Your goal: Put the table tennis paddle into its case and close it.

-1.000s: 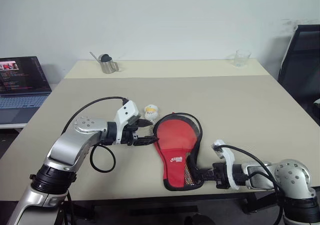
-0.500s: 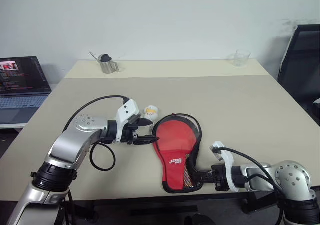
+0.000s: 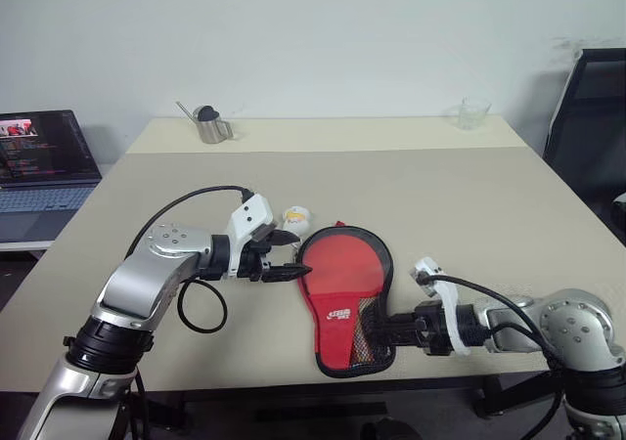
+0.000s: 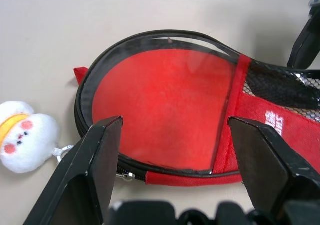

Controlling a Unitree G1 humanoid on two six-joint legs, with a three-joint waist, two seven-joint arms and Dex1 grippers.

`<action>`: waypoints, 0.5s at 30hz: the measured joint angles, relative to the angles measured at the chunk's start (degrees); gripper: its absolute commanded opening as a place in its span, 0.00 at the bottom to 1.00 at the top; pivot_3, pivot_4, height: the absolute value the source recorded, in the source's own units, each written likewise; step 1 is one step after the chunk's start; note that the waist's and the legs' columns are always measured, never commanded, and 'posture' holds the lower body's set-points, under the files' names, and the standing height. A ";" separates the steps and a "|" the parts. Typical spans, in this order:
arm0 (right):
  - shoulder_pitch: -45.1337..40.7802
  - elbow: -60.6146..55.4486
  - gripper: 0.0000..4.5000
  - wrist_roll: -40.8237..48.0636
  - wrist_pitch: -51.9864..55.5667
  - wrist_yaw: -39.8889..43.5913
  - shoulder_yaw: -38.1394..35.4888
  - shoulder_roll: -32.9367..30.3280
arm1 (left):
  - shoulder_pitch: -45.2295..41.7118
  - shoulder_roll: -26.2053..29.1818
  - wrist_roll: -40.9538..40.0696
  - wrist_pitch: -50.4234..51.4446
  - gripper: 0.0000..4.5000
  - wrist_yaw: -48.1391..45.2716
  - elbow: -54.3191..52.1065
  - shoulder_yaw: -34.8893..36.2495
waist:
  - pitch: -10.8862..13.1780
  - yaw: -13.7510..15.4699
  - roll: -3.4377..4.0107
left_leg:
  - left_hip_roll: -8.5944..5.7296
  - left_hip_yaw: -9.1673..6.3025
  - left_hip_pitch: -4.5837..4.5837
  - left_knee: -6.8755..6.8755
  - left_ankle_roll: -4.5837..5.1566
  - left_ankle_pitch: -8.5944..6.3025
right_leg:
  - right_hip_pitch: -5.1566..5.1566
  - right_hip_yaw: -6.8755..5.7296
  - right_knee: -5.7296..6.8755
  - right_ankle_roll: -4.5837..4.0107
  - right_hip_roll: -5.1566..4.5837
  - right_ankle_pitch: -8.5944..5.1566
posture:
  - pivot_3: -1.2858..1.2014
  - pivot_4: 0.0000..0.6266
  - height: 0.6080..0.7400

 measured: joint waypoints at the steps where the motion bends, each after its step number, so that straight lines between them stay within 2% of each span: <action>1: -0.24 -0.56 0.59 -1.85 -1.81 3.03 1.28 -3.07 | 0.00 -0.11 0.01 -0.04 0.81 0.10 0.00 0.00 | 0.00 0.03 0.00 | -0.01 0.01 0.00 0.00 0.00 0.00 | -0.01 0.00 0.00 0.01 0.00 0.00 | 0.52 0.24 1.00; 4: -0.57 -0.36 0.59 -9.92 -9.61 12.67 5.60 -12.76 | 0.02 -0.21 0.03 -0.15 0.81 0.56 0.00 0.01 | 0.01 0.05 -0.01 | -0.02 0.03 0.01 0.00 0.00 0.00 | 0.00 -0.01 -0.03 0.03 0.00 -0.02 | 0.52 0.24 1.00; 6: -1.45 1.82 0.59 -15.65 -15.49 17.56 7.47 -16.01 | 0.05 -0.24 0.05 -0.23 0.81 0.80 0.01 0.08 | 0.02 -0.12 -0.03 | 0.00 0.07 0.04 0.00 0.00 0.00 | 0.01 0.02 -0.03 0.03 0.00 -0.02 | 0.52 0.24 1.00; 11: -6.71 10.79 0.59 -25.01 -26.53 23.67 7.81 -15.91 | 0.67 -0.27 0.05 -0.41 0.81 1.22 -0.09 0.59 | 0.03 -0.18 -0.06 | 0.02 0.14 0.07 -0.01 -0.01 0.00 | 0.00 0.08 0.02 0.03 0.01 -0.02 | 0.52 0.24 1.00; 15: -10.54 14.60 0.59 -28.80 -33.54 24.21 6.70 -9.52 | 2.20 -0.23 0.04 -0.38 0.81 2.16 -0.50 0.97 | 0.04 -0.15 -0.08 | 0.04 0.11 0.05 0.00 -0.01 0.00 | -0.01 0.09 0.03 0.02 0.00 -0.01 | 0.52 0.24 1.00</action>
